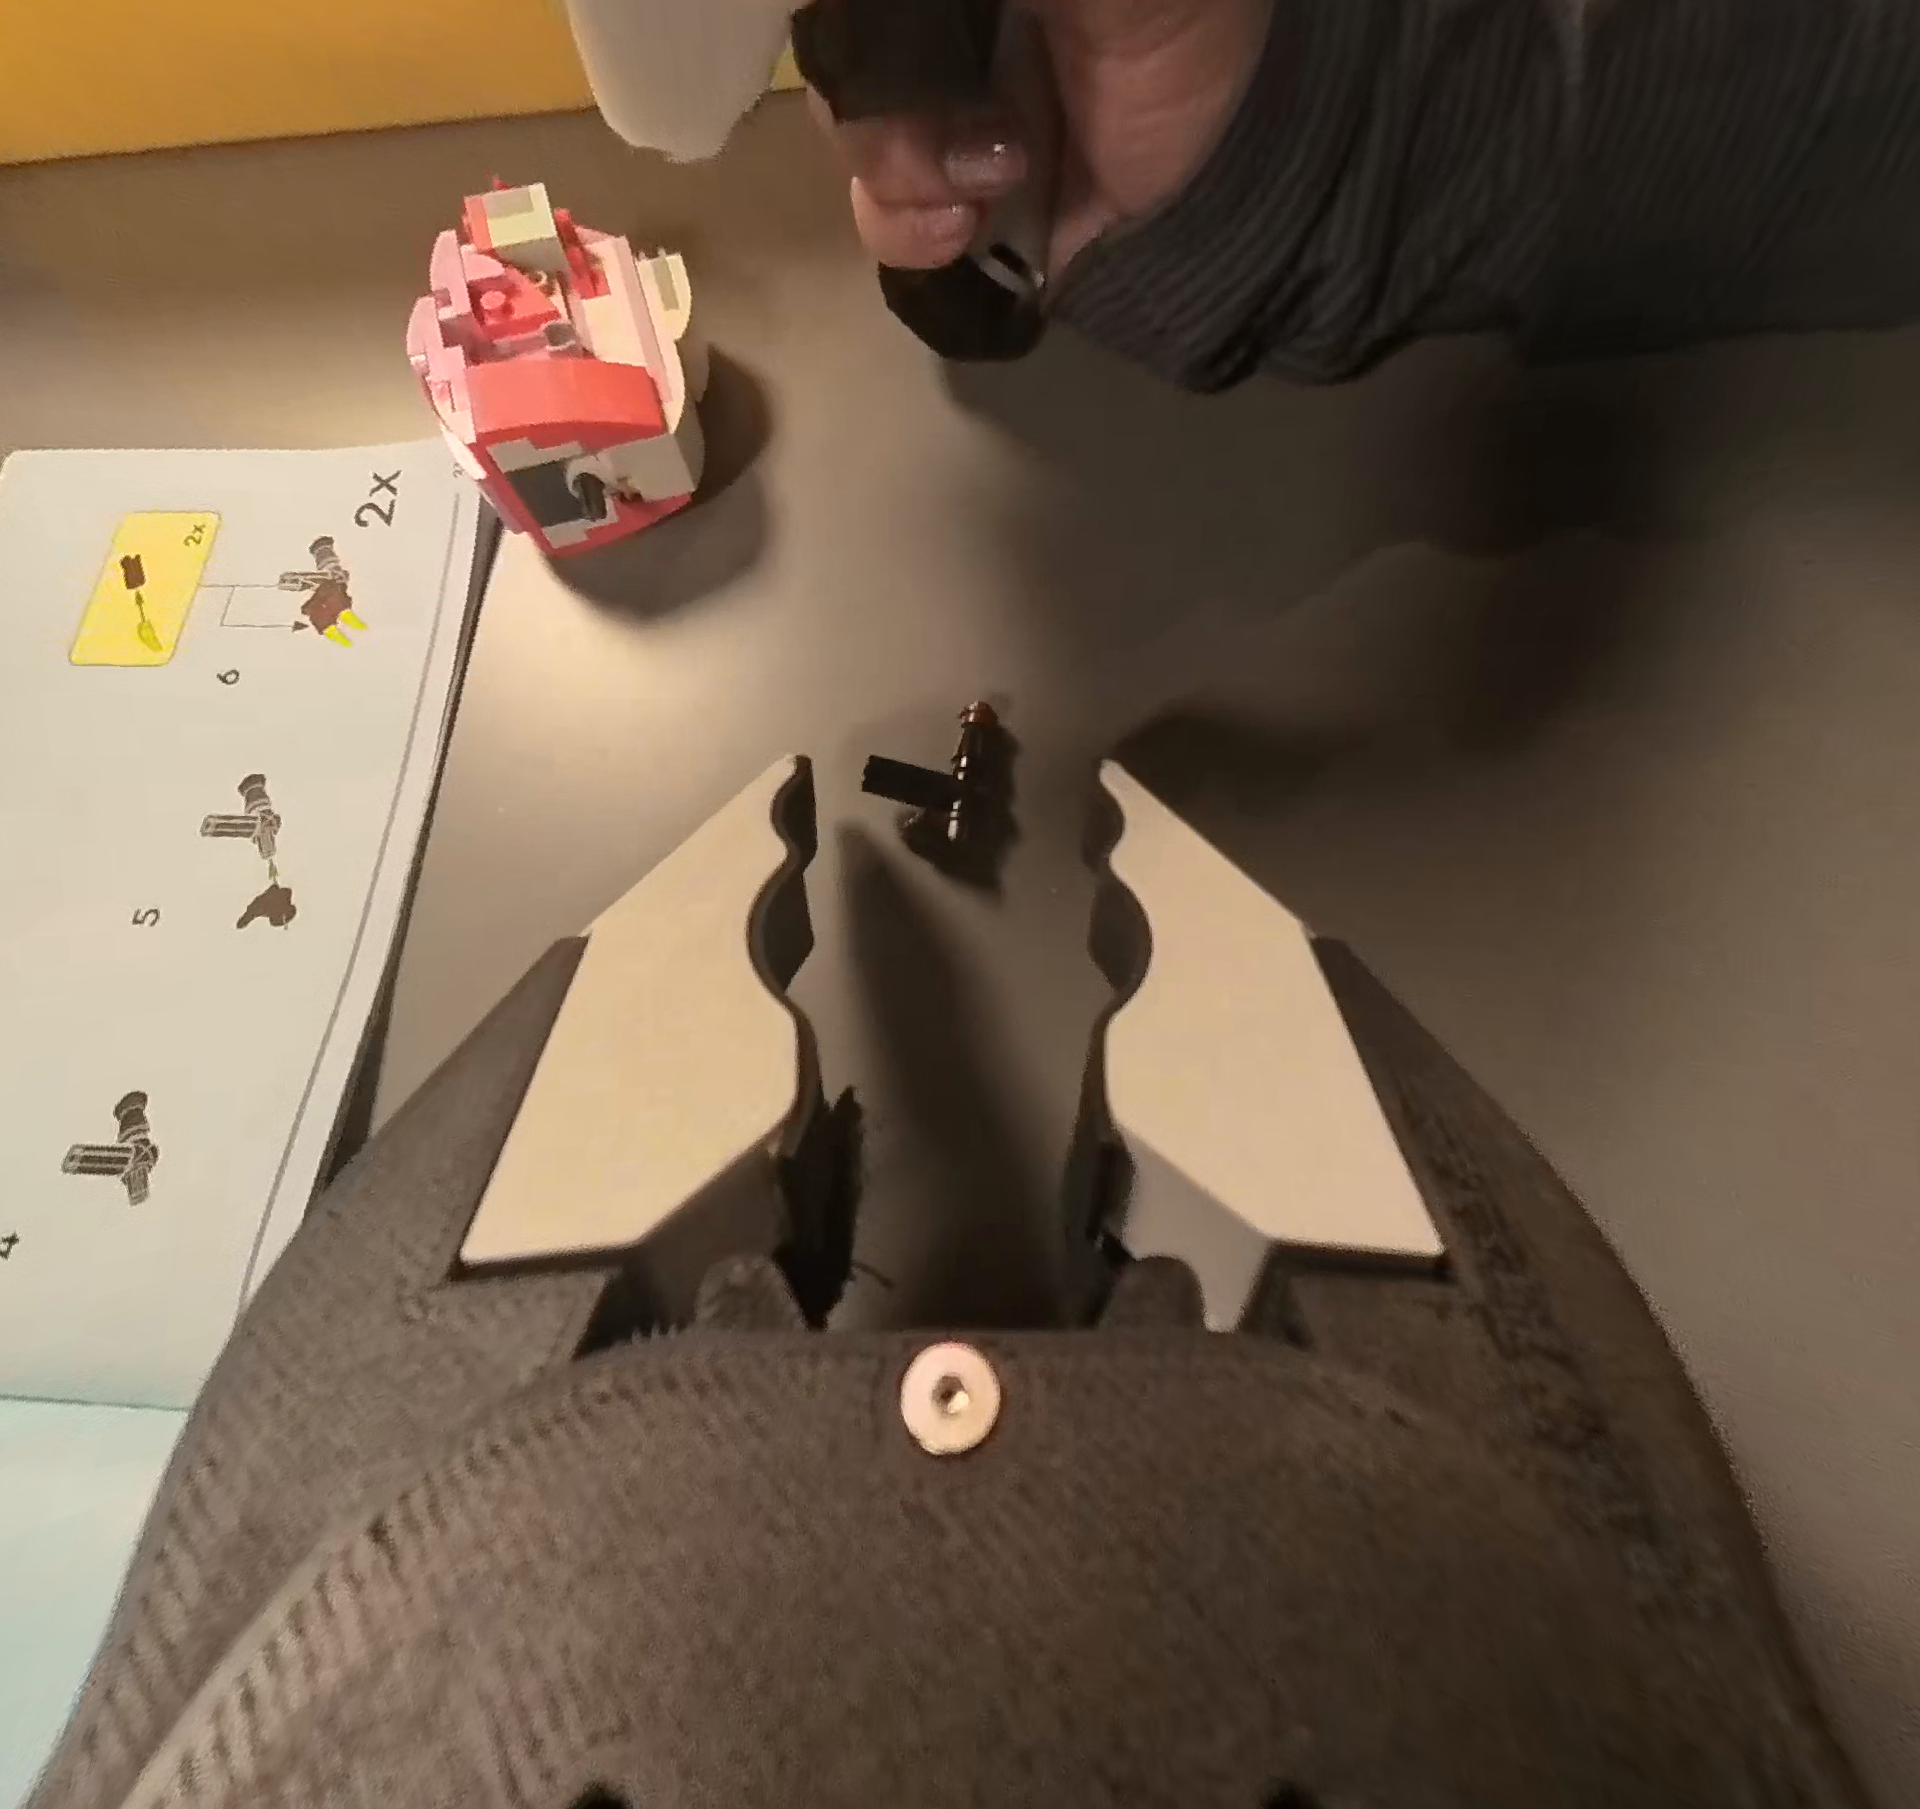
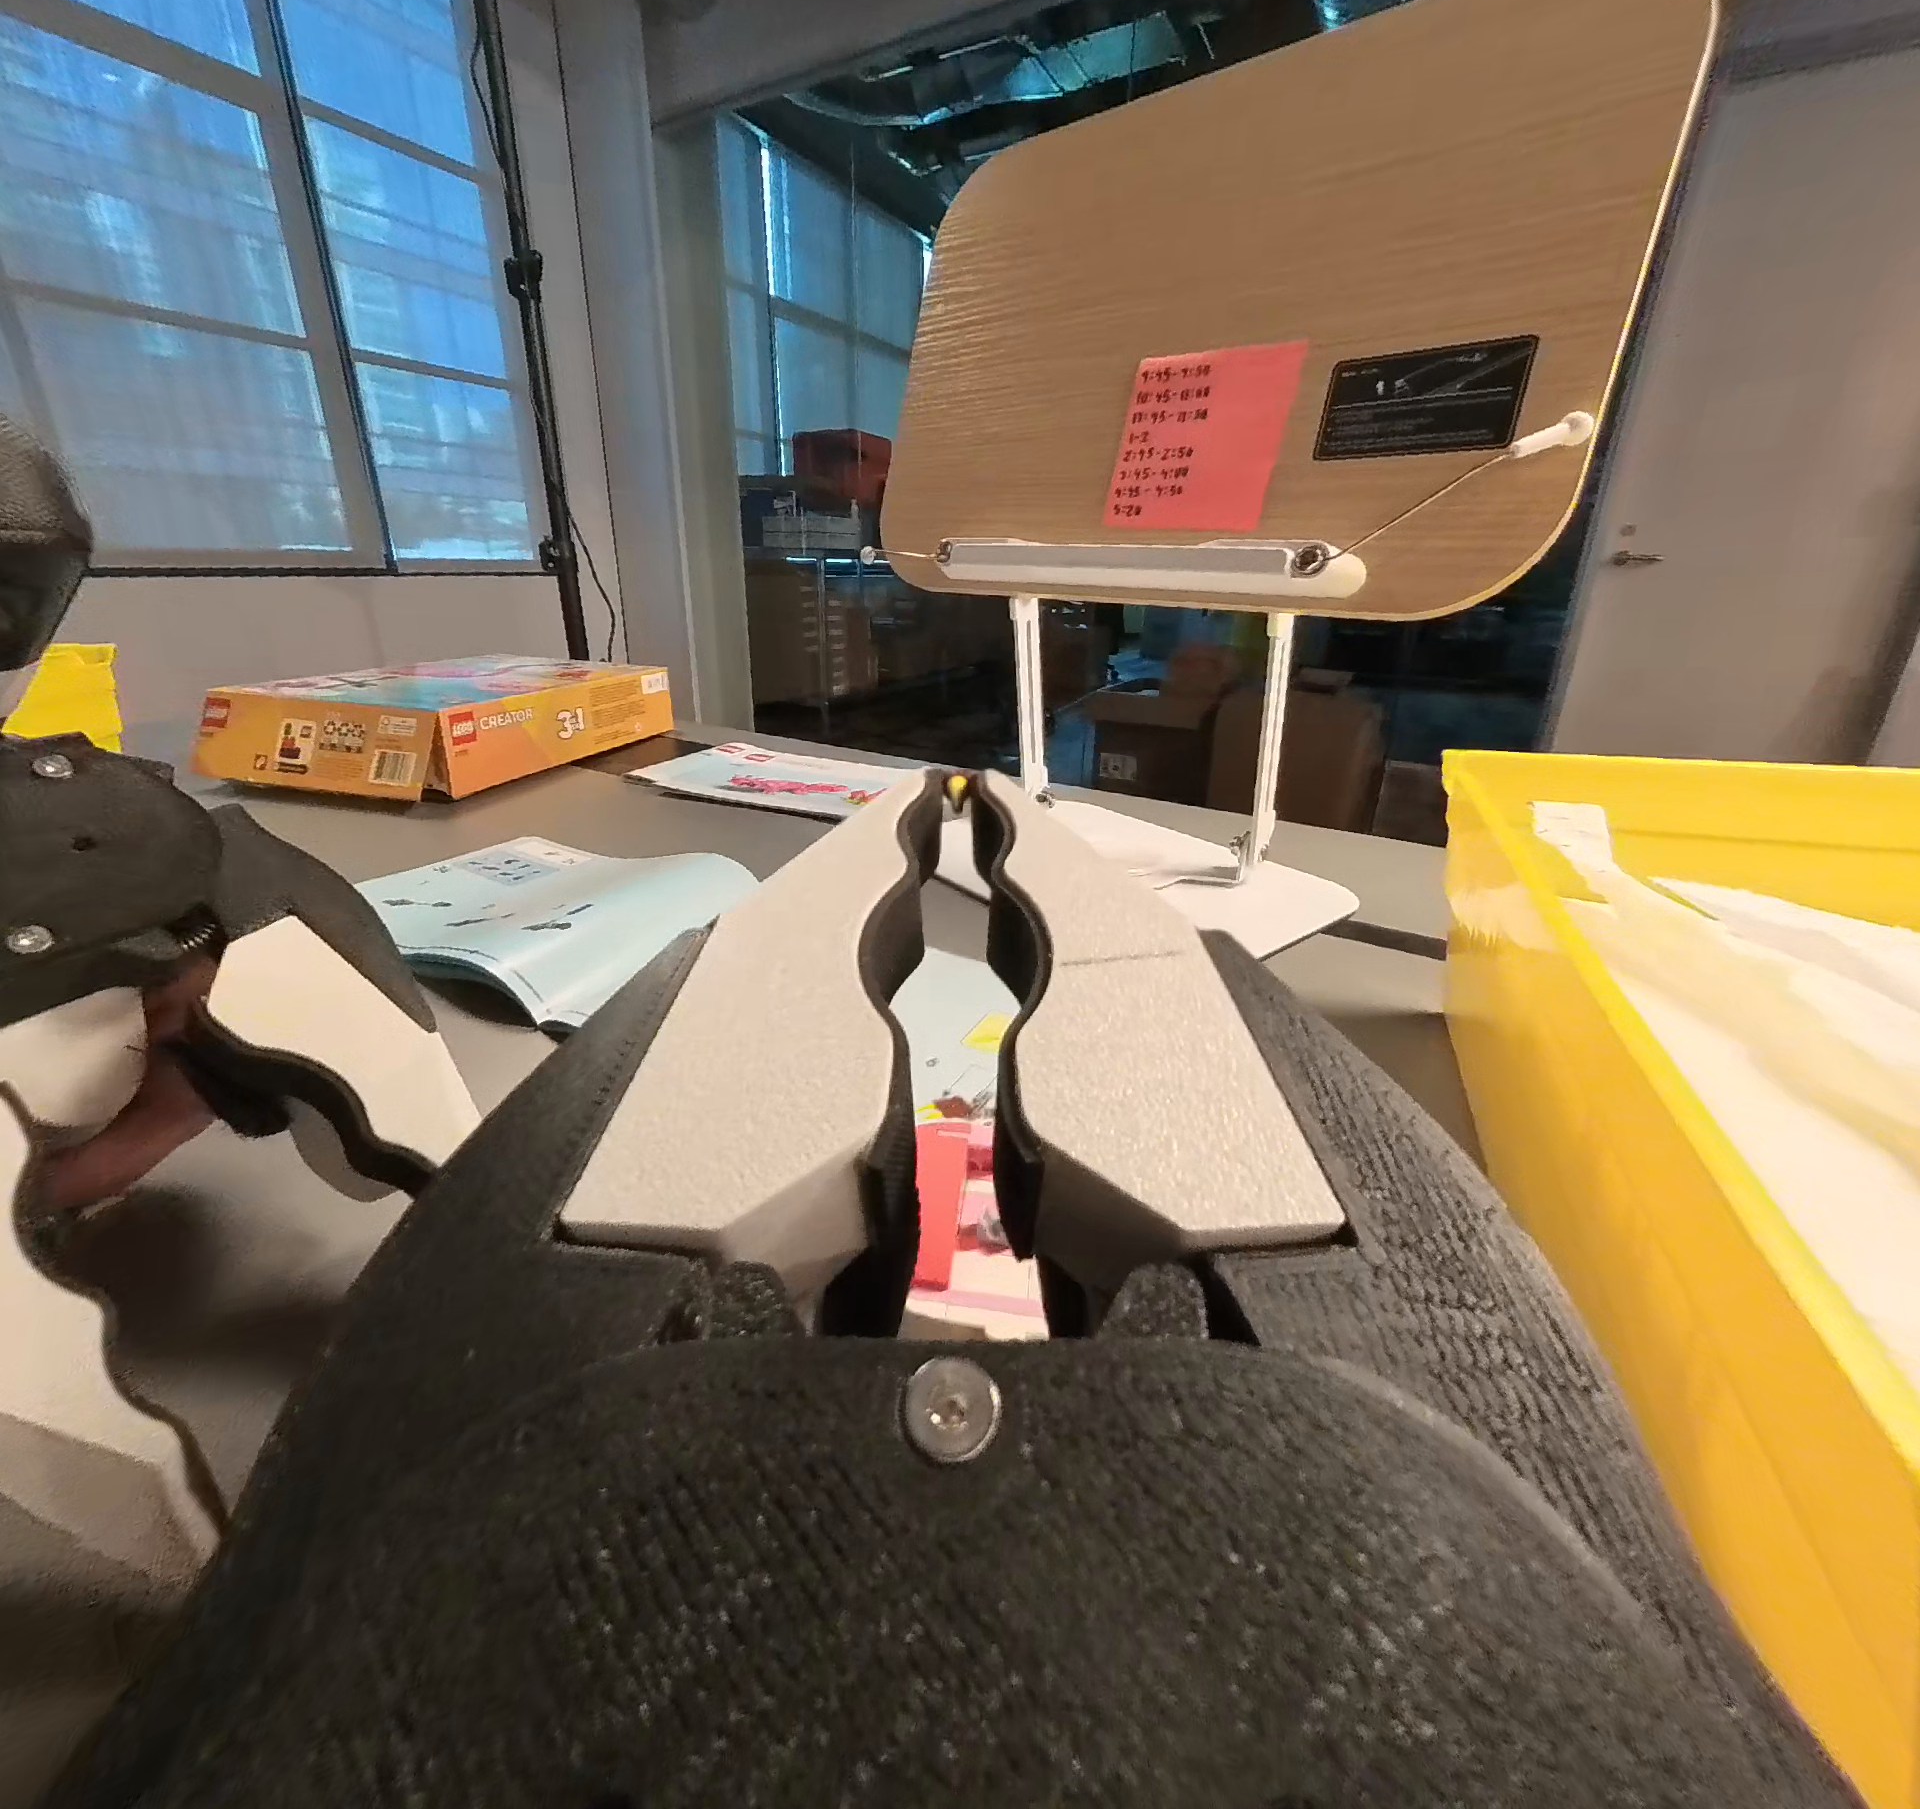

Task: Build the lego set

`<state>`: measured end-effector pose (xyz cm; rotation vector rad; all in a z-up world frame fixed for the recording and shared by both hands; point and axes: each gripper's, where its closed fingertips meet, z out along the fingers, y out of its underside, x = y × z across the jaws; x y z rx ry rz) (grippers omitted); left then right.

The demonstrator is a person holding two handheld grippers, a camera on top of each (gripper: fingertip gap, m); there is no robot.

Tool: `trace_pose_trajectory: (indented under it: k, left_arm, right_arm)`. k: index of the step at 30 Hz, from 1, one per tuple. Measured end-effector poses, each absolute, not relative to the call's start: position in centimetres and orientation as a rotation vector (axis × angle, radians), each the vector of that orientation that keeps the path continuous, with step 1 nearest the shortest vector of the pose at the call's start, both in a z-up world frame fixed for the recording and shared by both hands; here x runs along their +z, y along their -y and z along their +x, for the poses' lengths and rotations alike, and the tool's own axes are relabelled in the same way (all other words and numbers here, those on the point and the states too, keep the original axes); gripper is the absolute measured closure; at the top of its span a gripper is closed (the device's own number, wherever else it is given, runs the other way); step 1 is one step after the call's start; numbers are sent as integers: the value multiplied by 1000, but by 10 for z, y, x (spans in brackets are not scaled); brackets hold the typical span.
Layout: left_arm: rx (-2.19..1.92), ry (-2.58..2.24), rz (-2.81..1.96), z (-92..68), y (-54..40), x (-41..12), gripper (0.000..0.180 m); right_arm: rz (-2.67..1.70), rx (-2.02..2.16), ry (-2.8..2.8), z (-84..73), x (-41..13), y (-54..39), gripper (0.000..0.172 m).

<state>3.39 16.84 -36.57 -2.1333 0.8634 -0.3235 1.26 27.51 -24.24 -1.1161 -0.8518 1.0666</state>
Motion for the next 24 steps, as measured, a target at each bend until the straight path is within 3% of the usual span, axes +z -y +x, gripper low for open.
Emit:
trace_pose_trajectory:
  k: [8, 18, 24]
  left_arm:
    - [-284, -870, -2114, 30, -166, -370, 144]
    - [-156, -889, -2038, 28, -167, -364, 138]
    - [-115, -913, -2019, 29, -166, -365, 155]
  right_arm:
    - [-1150, 1027, 903, 10, -248, -279, 168]
    - [-1205, 1019, 887, 11, -254, -287, 168]
    - [-1243, 1001, 1025, 2, -264, -277, 168]
